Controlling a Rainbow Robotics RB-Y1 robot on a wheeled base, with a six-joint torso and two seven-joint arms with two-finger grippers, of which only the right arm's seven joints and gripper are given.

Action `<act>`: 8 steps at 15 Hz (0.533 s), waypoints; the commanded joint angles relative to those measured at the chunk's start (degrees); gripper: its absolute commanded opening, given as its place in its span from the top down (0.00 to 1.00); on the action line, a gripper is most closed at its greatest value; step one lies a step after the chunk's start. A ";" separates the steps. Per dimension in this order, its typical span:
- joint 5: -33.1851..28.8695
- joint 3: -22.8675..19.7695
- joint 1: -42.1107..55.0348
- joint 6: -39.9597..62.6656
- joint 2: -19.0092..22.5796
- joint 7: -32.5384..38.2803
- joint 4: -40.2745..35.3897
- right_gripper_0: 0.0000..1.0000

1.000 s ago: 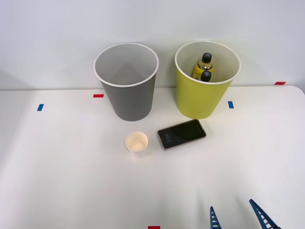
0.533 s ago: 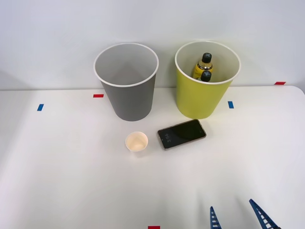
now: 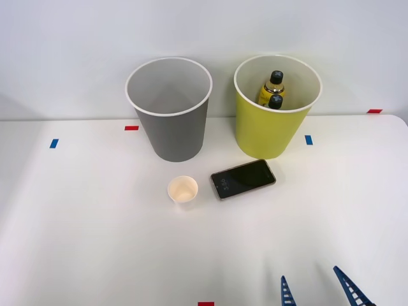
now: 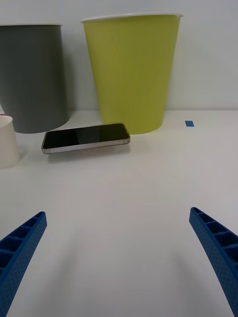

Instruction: Put cans in the gray bin, plastic bottles in the light green bin

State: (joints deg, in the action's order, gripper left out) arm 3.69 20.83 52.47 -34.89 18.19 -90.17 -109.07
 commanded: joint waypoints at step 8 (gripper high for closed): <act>0.00 0.00 0.00 0.00 0.00 0.00 0.00 0.00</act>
State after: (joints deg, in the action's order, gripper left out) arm 3.69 20.83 52.47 -34.89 18.19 -90.17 -109.07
